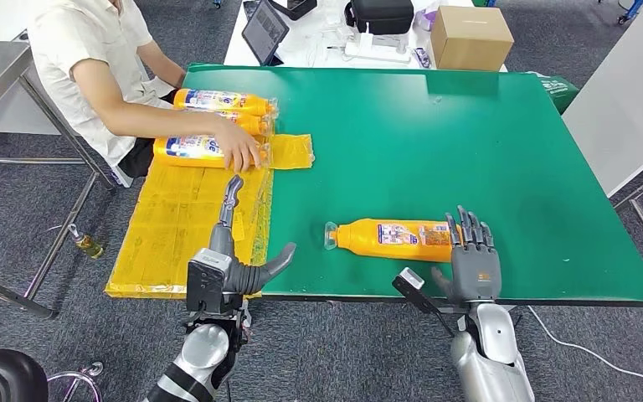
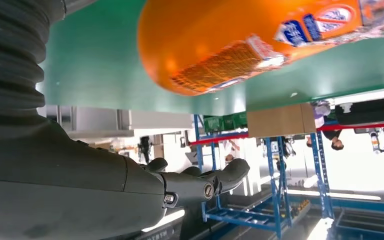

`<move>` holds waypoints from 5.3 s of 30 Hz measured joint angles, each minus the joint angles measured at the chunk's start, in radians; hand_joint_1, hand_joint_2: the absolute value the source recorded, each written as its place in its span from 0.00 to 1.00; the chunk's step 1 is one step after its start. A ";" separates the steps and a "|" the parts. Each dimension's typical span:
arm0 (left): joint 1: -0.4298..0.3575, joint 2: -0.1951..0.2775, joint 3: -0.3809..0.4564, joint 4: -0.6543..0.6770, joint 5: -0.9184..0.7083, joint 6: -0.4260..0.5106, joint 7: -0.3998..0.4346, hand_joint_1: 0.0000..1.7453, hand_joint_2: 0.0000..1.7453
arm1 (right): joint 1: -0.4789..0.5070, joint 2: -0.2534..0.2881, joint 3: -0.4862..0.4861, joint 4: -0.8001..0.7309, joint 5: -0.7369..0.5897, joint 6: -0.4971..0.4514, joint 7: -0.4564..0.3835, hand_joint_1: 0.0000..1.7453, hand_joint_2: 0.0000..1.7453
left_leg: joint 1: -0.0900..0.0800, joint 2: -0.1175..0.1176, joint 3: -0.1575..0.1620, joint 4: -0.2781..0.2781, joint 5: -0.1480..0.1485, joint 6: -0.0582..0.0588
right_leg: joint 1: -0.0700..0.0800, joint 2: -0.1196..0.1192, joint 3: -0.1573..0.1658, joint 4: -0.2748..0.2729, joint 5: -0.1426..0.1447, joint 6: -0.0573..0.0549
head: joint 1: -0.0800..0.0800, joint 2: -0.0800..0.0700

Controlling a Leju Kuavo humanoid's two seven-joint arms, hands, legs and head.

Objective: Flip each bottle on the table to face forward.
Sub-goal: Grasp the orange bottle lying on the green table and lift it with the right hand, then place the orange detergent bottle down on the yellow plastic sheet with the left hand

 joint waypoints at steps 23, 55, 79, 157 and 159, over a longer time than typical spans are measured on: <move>-0.012 -0.013 -0.002 0.020 0.008 -0.017 -0.006 0.00 1.00 | -0.197 -0.071 0.165 0.360 -0.158 -0.001 -0.004 0.00 1.00 | 0.000 0.000 0.000 0.000 0.000 0.000 | 0.000 0.000 0.000 0.000 0.000 0.000 | 0.000 0.000; -0.039 -0.014 -0.019 0.039 0.089 -0.040 0.018 0.00 1.00 | -0.319 -0.132 0.242 0.534 -0.372 0.213 -0.034 1.00 1.00 | 0.000 0.001 0.007 0.000 0.000 0.000 | 0.000 0.000 0.006 -0.001 0.000 0.000 | 0.000 0.000; 0.000 -0.015 -0.024 0.071 0.400 -0.179 0.119 0.00 1.00 | -0.118 -0.022 0.236 0.170 -0.949 0.309 -0.308 1.00 1.00 | 0.000 0.002 0.002 0.000 -0.001 0.000 | 0.001 0.003 0.001 0.000 0.000 0.000 | 0.000 0.000; 0.073 -0.006 -0.013 -0.138 0.781 -0.509 0.107 1.00 1.00 | 0.044 0.104 0.755 -0.023 -1.228 0.491 -0.321 0.00 0.00 | 0.001 0.002 0.000 0.000 -0.001 0.000 | 0.001 0.003 -0.003 0.000 0.000 -0.001 | 0.000 0.000; 0.072 -0.005 -0.013 -0.140 0.768 -0.498 0.103 1.00 1.00 | 0.051 0.104 0.747 -0.025 -1.226 0.473 -0.320 0.00 0.00 | 0.001 0.002 0.000 0.000 -0.001 0.000 | 0.001 0.003 -0.003 0.000 0.000 -0.001 | 0.000 0.000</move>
